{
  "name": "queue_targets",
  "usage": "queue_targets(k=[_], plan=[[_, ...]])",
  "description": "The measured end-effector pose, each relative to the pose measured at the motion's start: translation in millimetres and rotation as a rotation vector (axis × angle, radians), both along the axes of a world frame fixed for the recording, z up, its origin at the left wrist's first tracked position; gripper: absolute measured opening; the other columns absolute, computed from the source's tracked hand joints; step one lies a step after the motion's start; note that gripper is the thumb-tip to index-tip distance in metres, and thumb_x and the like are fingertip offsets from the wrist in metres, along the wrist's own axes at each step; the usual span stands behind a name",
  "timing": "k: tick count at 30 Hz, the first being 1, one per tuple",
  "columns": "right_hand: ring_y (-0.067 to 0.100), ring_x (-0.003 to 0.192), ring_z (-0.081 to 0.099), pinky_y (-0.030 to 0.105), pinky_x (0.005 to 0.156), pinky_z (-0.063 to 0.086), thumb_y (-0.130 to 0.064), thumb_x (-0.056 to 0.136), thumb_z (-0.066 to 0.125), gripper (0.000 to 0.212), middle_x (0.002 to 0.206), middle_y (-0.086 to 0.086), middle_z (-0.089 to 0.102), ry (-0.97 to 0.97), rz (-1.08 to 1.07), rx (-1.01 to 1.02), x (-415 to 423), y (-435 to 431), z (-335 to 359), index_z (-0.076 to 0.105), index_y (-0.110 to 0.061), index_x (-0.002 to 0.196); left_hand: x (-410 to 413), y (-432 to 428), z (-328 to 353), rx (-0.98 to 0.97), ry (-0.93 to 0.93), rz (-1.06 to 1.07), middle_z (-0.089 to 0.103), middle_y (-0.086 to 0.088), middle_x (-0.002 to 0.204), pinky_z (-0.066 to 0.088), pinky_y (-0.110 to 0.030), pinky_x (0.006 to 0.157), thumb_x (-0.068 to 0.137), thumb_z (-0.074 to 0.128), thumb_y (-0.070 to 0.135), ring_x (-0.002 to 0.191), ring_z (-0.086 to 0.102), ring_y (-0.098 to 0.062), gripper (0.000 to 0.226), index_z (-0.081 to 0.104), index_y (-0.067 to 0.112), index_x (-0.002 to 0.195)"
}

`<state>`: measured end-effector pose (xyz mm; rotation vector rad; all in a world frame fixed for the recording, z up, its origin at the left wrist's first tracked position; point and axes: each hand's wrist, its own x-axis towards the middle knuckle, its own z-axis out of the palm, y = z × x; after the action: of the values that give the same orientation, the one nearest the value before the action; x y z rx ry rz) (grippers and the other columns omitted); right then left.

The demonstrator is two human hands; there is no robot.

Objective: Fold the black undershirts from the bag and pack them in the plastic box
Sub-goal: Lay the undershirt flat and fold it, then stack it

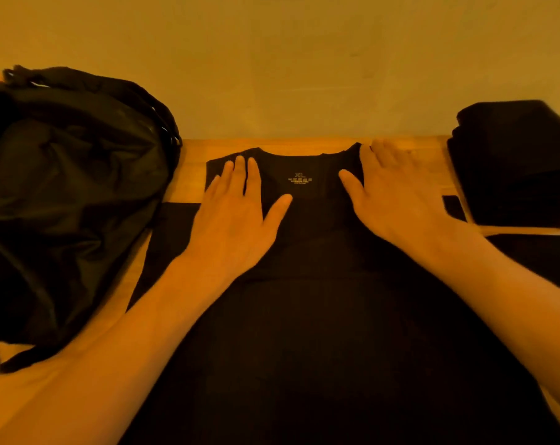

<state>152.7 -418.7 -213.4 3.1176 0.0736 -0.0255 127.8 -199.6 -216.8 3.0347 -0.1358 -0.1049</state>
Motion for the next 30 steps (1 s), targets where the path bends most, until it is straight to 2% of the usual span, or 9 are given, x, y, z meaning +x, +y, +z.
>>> queue_targets(k=[2, 5, 8, 11, 15, 21, 30], plan=[[0.03, 0.155, 0.007, 0.045, 0.125, 0.011, -0.058, 0.103, 0.01, 0.078, 0.167, 0.016, 0.011, 0.059, -0.031, 0.031, 4, 0, -12, 0.011, -0.006, 0.16, 5, 8, -10, 0.034, 0.033, 0.013, -0.009, -0.008, 0.17, -0.002, -0.038, 0.126, 0.096, 0.008, 0.072, 0.156, -0.01, -0.021, 0.088, -0.004, 0.015, 0.162], [0.024, 0.156, -0.003, 0.045, 0.126, 0.004, -0.064, 0.1, 0.004, 0.082, 0.169, 0.011, 0.001, 0.044, -0.07, 0.092, 7, -4, -20, 0.003, -0.009, 0.161, 9, 14, -13, 0.042, 0.028, 0.046, -0.011, -0.007, 0.17, -0.004, -0.038, 0.126, 0.093, 0.009, 0.077, 0.156, -0.011, -0.019, 0.093, -0.003, 0.016, 0.162], [0.022, 0.156, -0.004, 0.046, 0.126, 0.002, -0.068, 0.097, 0.001, 0.085, 0.169, 0.008, 0.001, 0.028, -0.078, 0.106, 6, -3, -22, 0.004, -0.013, 0.162, 9, 13, -12, 0.011, -0.011, 0.077, -0.001, -0.007, 0.17, 0.002, -0.041, 0.125, 0.091, 0.02, 0.081, 0.157, -0.002, -0.023, 0.096, 0.008, 0.017, 0.163], [0.021, 0.156, -0.006, 0.046, 0.126, 0.001, -0.069, 0.097, 0.001, 0.082, 0.169, 0.007, 0.0, 0.019, -0.073, 0.11, 5, -3, -23, 0.005, -0.019, 0.162, 16, 12, -9, -0.037, -0.132, 0.082, 0.01, -0.009, 0.169, 0.01, -0.044, 0.125, 0.09, 0.029, 0.081, 0.156, 0.008, -0.028, 0.096, 0.019, 0.018, 0.161], [0.021, 0.156, -0.007, 0.047, 0.126, -0.002, -0.07, 0.097, 0.002, 0.078, 0.169, 0.006, -0.001, 0.017, -0.079, 0.111, 6, -3, -24, 0.005, -0.027, 0.162, 26, 7, -15, 0.009, -0.053, 0.052, 0.0, -0.006, 0.171, -0.003, -0.041, 0.126, 0.089, 0.013, 0.084, 0.157, -0.006, -0.02, 0.101, 0.005, 0.016, 0.163], [0.019, 0.155, -0.009, 0.047, 0.125, -0.004, -0.066, 0.099, 0.0, 0.073, 0.17, 0.003, -0.003, 0.004, -0.092, 0.131, 6, -5, -27, 0.002, -0.029, 0.161, 28, 9, -20, 0.039, -0.007, 0.078, -0.012, -0.007, 0.17, -0.004, -0.045, 0.127, 0.082, 0.002, 0.09, 0.155, -0.015, -0.022, 0.102, -0.003, 0.027, 0.162], [0.019, 0.155, -0.009, 0.048, 0.125, -0.002, -0.069, 0.097, -0.002, 0.075, 0.169, 0.003, -0.003, -0.007, -0.106, 0.118, 7, -3, -27, 0.002, -0.03, 0.161, 30, 9, -20, 0.054, -0.01, 0.094, -0.015, -0.01, 0.169, -0.004, -0.046, 0.127, 0.081, 0.0, 0.09, 0.155, -0.016, -0.024, 0.099, -0.004, 0.033, 0.162]])
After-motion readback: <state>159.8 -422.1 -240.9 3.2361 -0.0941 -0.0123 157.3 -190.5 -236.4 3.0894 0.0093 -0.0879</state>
